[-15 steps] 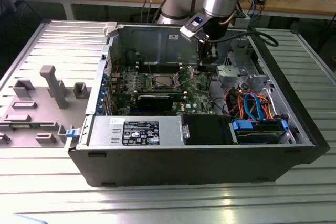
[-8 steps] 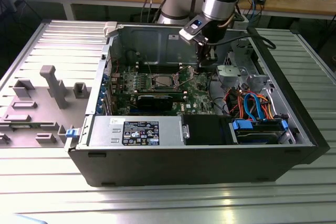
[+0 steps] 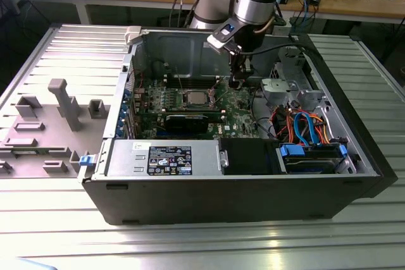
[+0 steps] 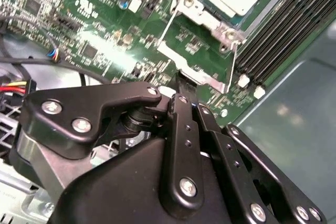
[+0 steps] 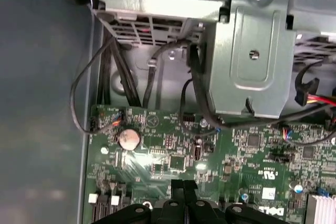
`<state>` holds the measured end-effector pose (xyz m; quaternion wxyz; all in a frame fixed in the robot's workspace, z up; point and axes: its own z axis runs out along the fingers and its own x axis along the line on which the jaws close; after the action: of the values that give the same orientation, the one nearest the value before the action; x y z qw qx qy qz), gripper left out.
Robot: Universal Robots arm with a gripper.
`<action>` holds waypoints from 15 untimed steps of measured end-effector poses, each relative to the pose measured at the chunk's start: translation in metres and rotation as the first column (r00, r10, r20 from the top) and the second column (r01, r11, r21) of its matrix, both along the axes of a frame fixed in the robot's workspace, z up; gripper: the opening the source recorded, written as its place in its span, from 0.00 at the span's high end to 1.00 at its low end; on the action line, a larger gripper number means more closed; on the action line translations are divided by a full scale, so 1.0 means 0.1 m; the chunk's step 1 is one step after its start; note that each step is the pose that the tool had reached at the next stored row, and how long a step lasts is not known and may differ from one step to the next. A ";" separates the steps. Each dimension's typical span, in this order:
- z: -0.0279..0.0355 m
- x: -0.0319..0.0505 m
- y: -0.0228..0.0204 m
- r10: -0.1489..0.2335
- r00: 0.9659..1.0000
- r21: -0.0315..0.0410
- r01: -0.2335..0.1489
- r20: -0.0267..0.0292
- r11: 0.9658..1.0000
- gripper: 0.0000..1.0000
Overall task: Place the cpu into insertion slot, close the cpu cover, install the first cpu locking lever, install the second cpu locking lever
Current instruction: 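Close the cpu cover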
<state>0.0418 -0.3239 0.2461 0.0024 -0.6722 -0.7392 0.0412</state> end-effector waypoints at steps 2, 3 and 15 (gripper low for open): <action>0.000 -0.053 0.000 0.000 1.000 0.000 0.000 0.000 1.000 0.89; 0.000 -0.089 0.000 0.000 1.000 0.000 0.000 0.000 1.000 0.89; -0.123 -0.573 0.001 0.000 1.000 0.000 0.000 0.001 1.000 0.89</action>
<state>-0.0154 -0.3238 0.2338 0.0021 -0.6723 -0.7392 0.0409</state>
